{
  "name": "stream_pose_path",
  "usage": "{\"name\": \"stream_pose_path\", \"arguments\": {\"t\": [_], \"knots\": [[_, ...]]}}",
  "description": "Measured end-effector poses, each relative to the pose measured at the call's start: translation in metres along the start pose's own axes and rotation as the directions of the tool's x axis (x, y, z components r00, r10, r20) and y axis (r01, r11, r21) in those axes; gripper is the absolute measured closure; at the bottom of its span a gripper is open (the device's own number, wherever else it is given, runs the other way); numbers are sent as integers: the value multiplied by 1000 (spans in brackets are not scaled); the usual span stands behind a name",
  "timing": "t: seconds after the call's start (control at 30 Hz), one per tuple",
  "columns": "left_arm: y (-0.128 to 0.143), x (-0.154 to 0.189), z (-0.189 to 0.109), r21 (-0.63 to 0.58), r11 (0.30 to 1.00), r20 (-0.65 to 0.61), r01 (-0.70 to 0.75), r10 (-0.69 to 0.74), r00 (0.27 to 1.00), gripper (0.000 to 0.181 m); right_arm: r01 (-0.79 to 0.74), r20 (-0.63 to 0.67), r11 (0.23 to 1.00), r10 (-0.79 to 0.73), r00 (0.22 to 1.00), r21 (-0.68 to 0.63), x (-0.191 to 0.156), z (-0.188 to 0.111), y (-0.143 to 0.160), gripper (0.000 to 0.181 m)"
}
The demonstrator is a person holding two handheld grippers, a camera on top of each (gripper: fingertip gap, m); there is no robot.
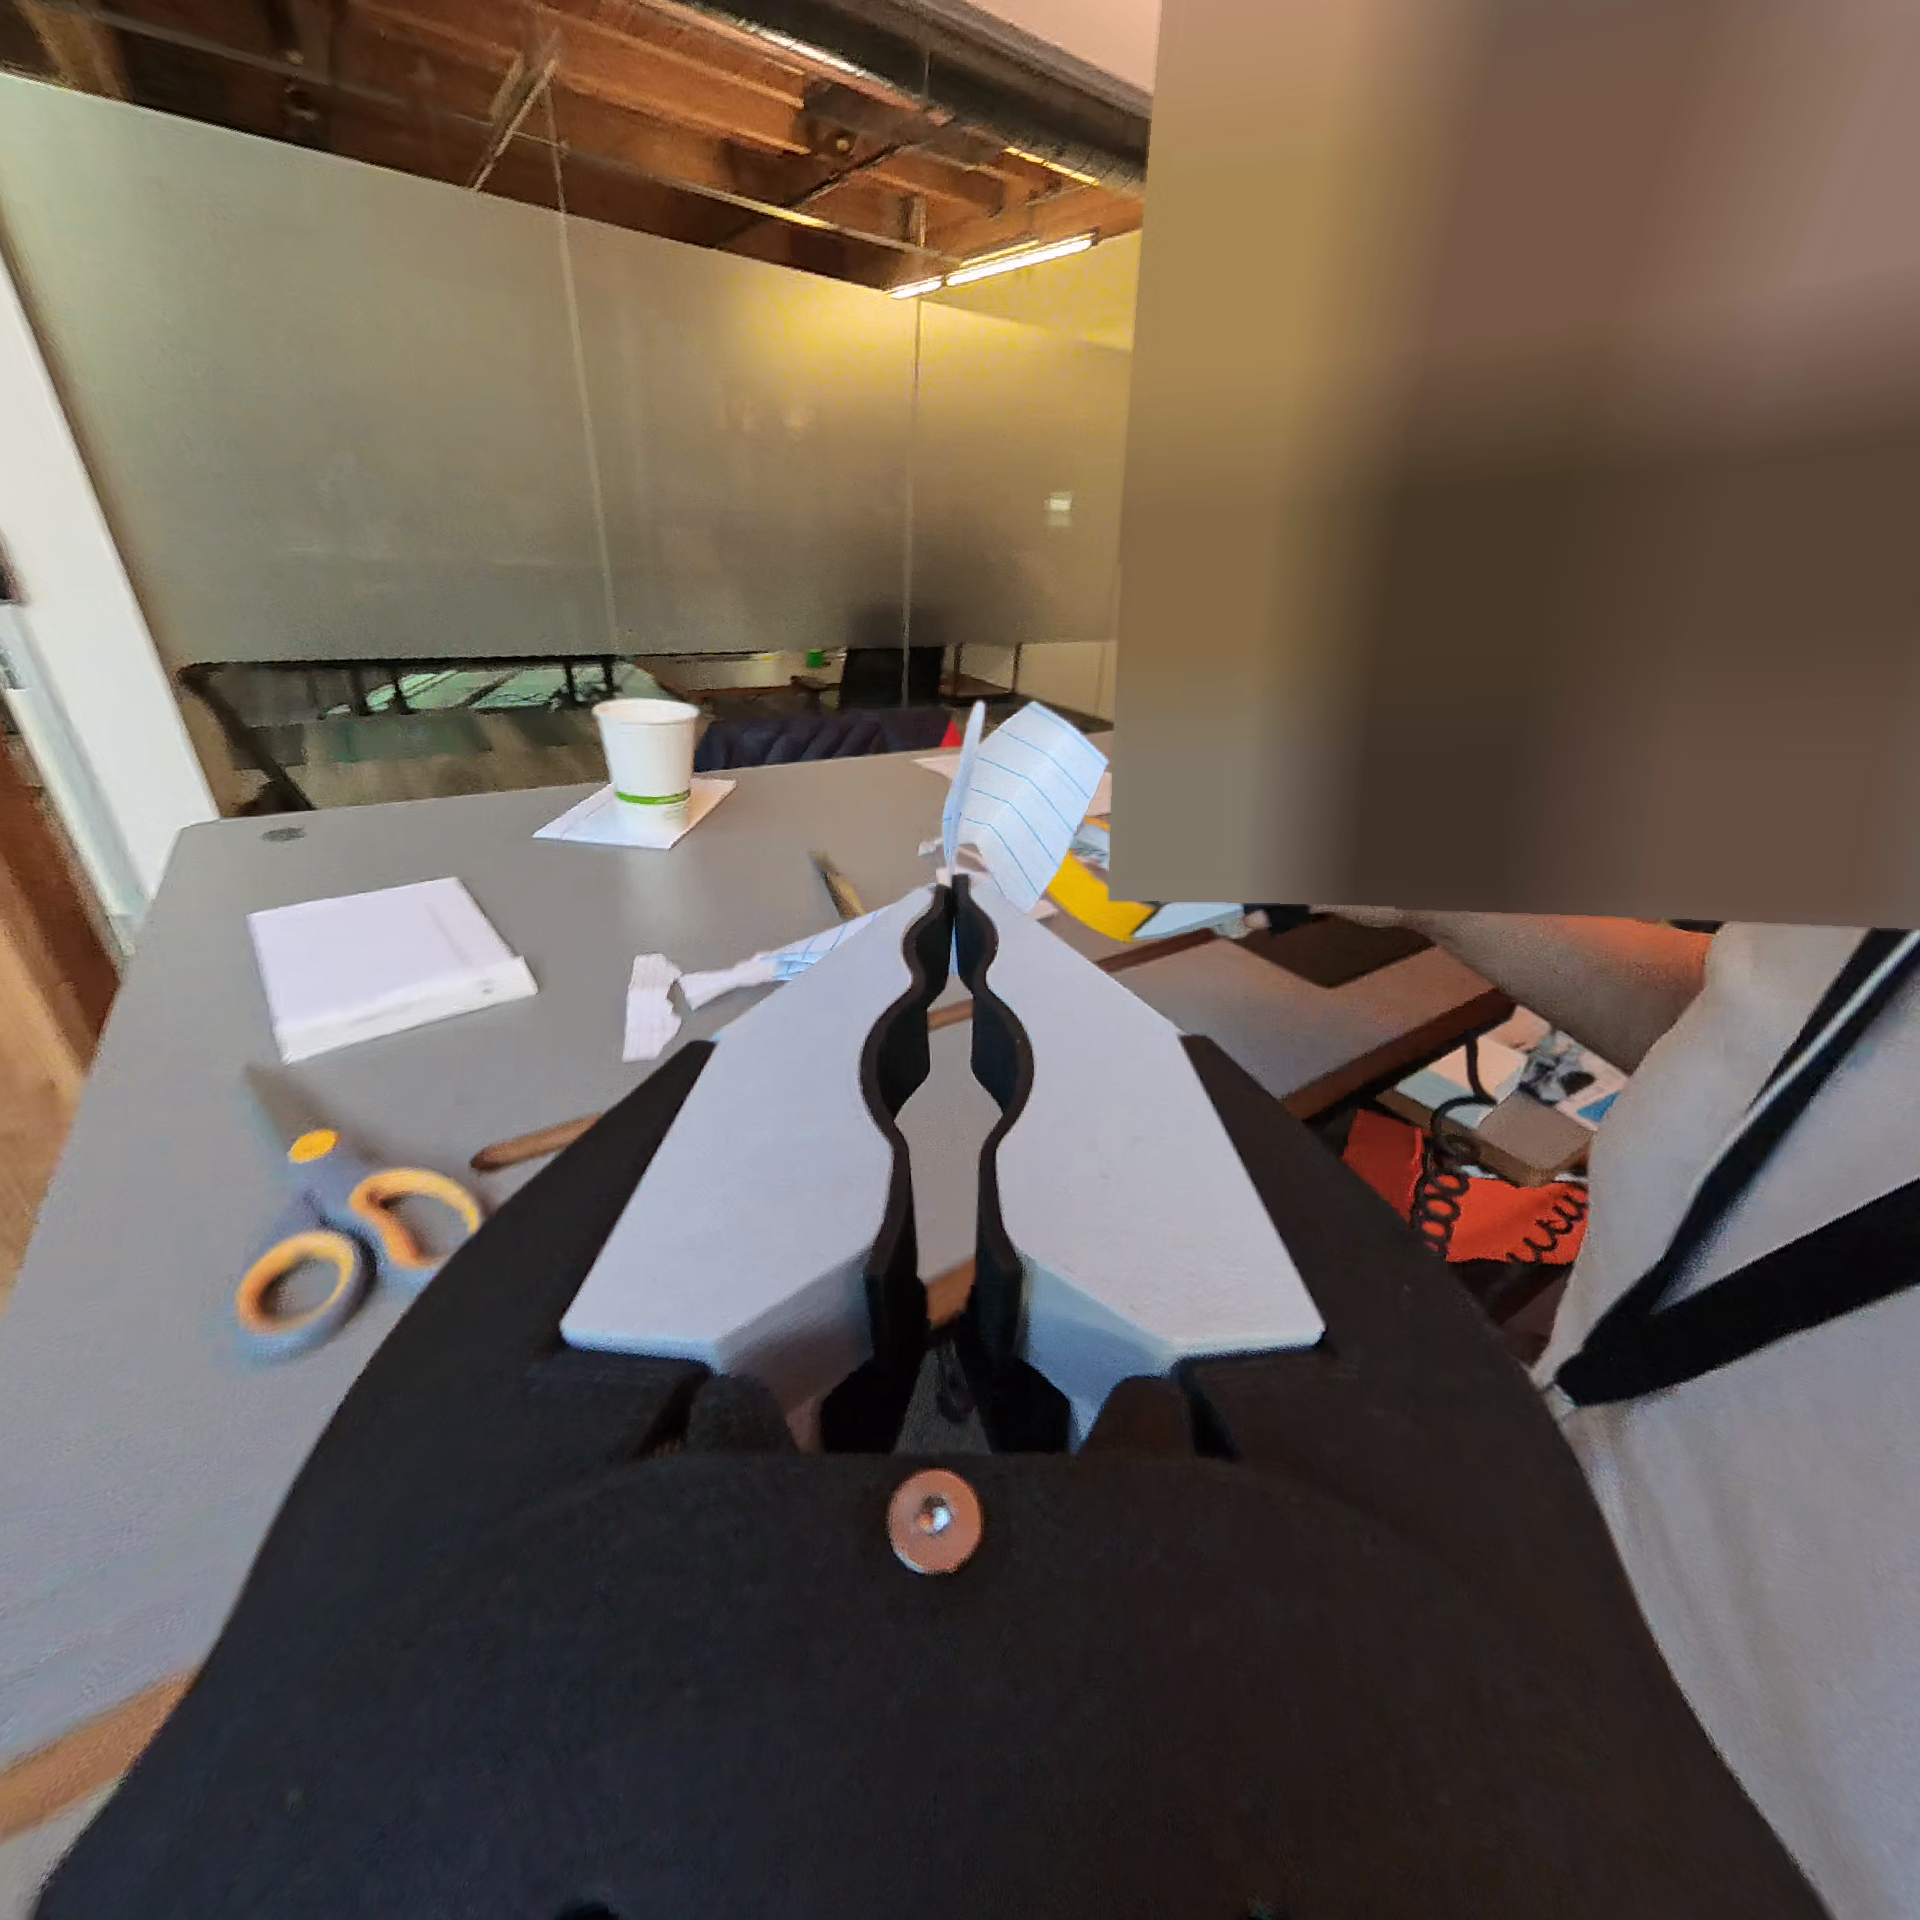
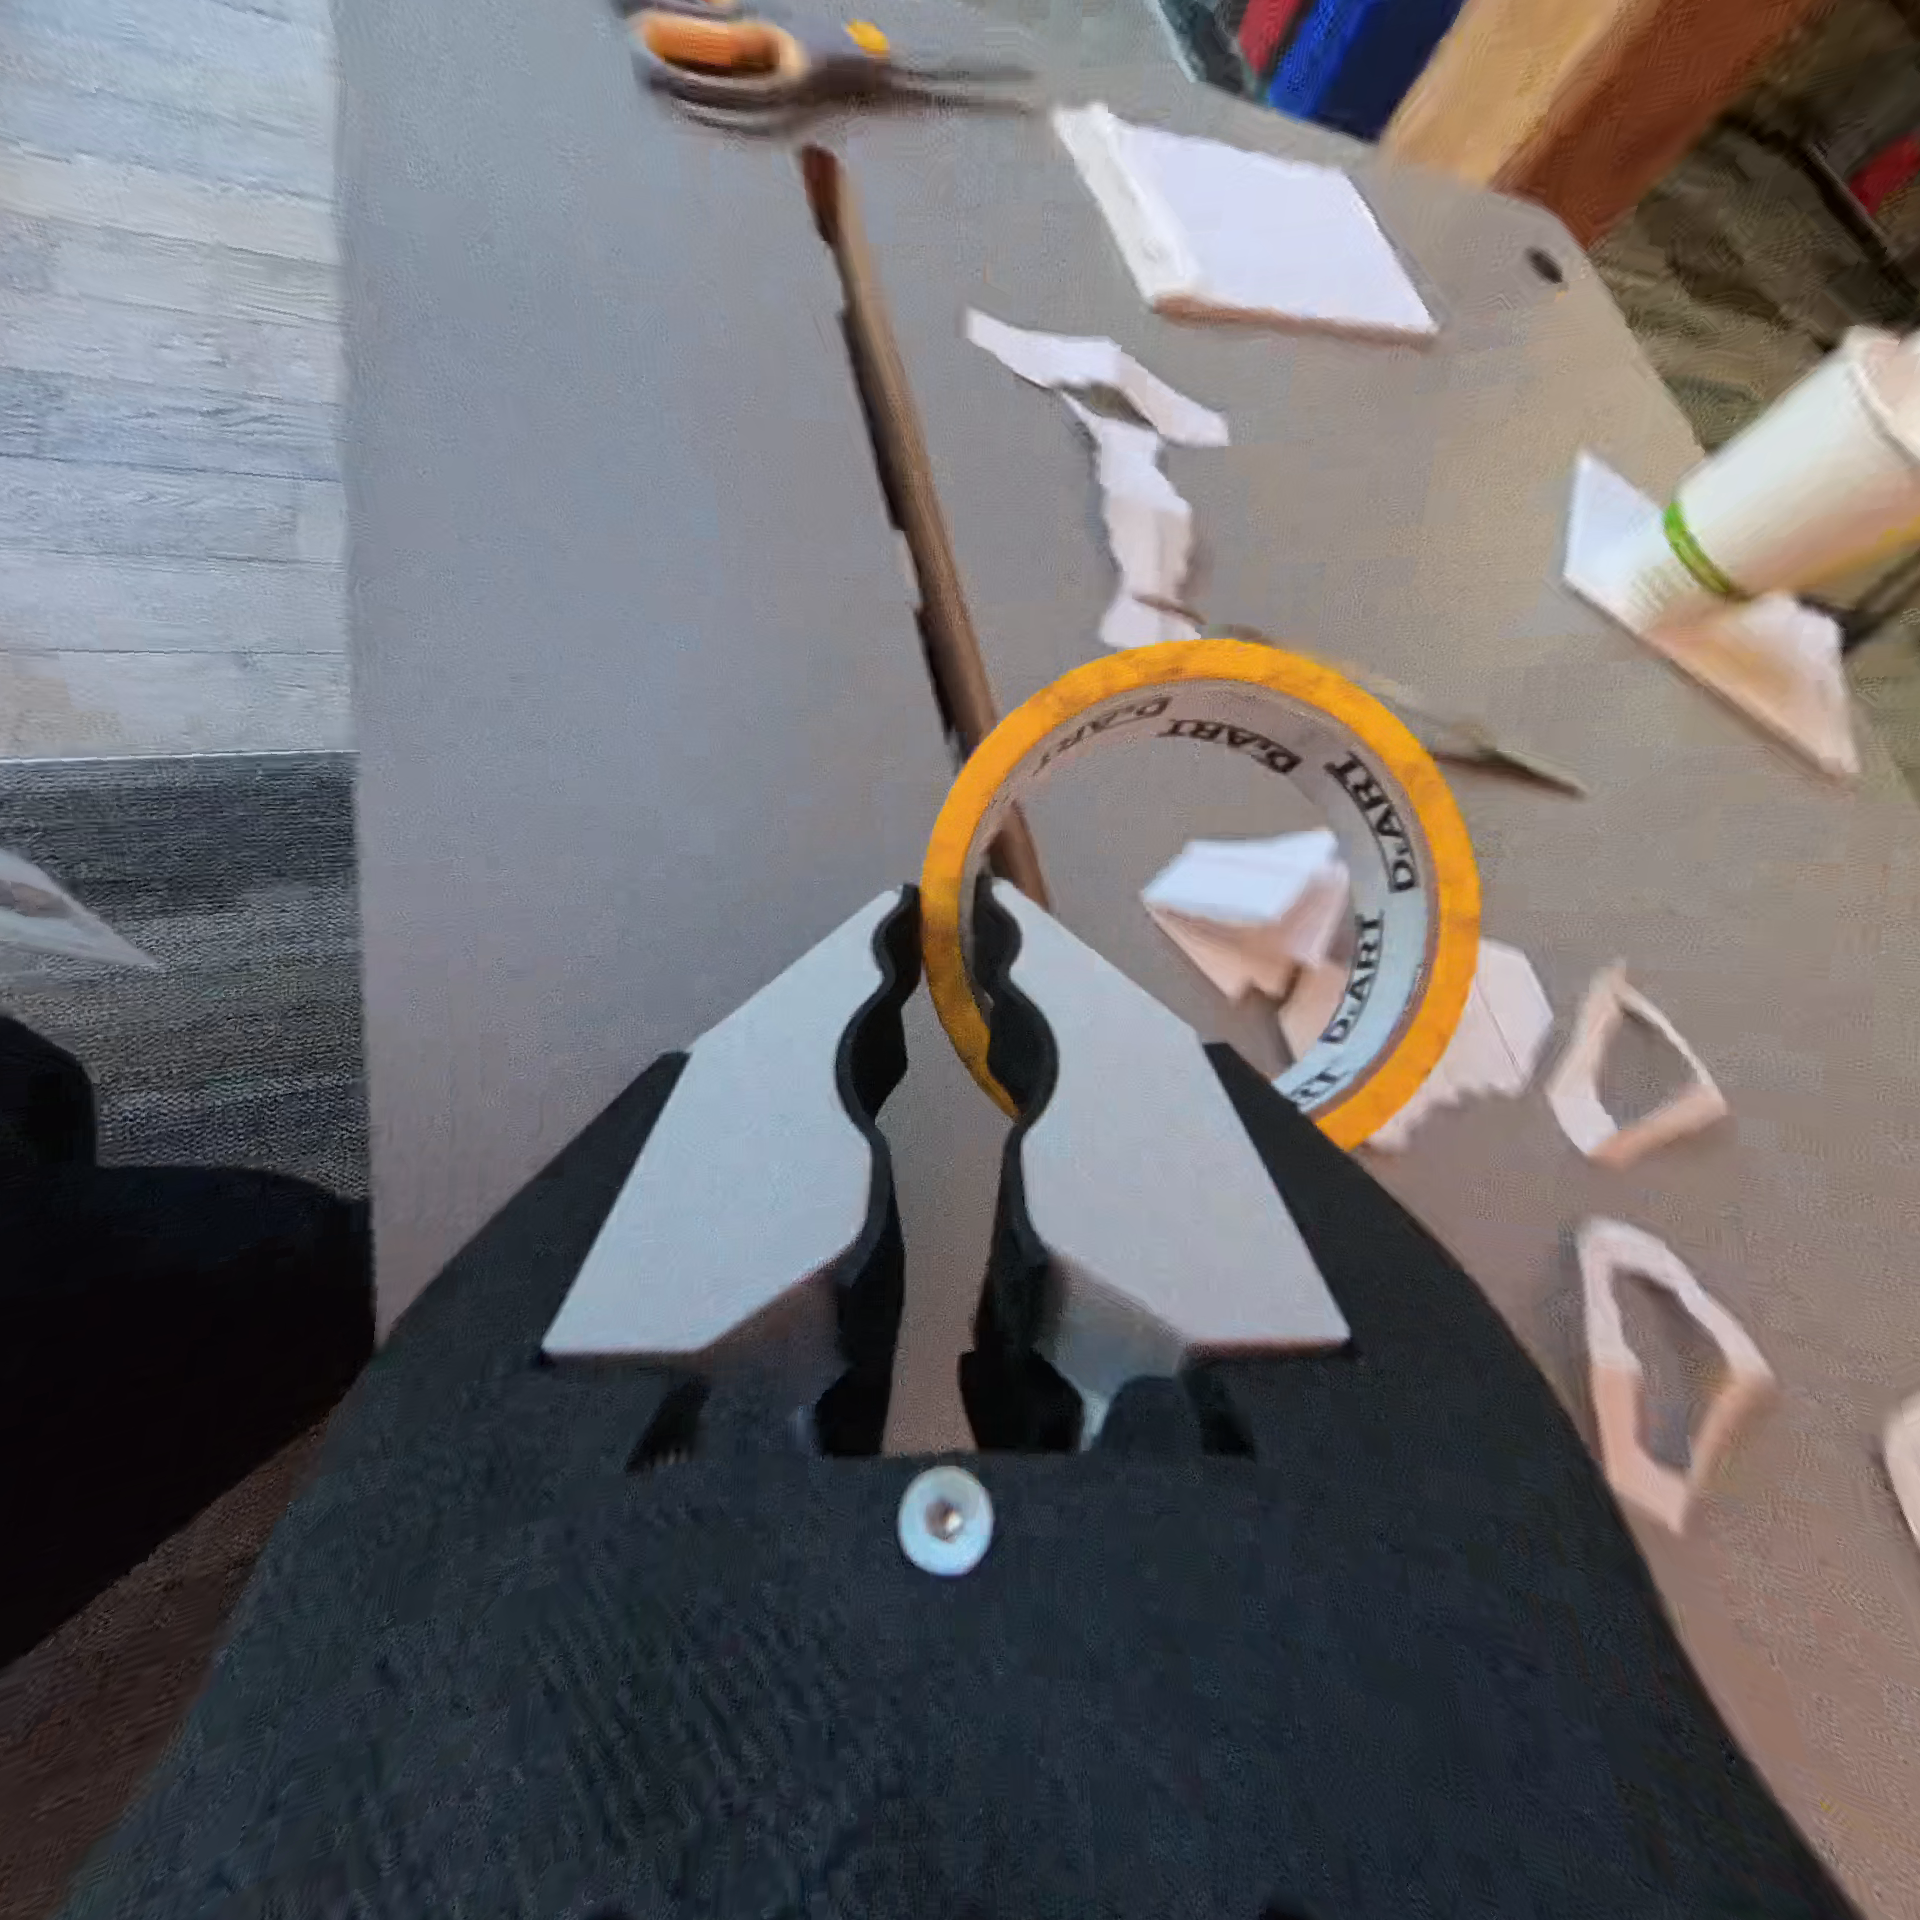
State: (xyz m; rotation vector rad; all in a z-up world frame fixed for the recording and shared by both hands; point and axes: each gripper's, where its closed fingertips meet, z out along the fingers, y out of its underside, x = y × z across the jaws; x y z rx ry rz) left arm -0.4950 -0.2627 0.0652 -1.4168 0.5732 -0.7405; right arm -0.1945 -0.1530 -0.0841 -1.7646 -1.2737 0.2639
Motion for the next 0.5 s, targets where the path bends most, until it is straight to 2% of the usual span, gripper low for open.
{"name": "stream_pose_path", "arguments": {"t": [0.1,0.17,0.23,0.33,0.37,0.43,0.5], "knots": [[3,-33,49,4,999,-54,48,-48,997,181,-198,-231,955,146,962,-223,83,-45,90,173],[9,-56,79,-26,997,-83,72,-74,994,181,-268,-332,887,141,933,-376,115,-64,141,172],[14,-76,104,-54,995,-112,84,-90,990,181,-336,-402,842,158,902,-423,134,-70,170,172],[21,-109,135,-93,991,-156,100,-113,981,181,-485,-457,767,283,844,-421,142,-65,202,169],[23,-119,144,-101,989,-177,106,-123,976,181,-528,-489,755,316,813,-390,146,-65,204,166],[26,-137,160,-108,988,-219,109,-130,967,181,-561,-543,771,344,766,-302,152,-68,192,156],[29,-156,174,-115,987,-246,114,-139,959,181,-527,-600,823,315,735,-213,156,-75,165,155]]}}
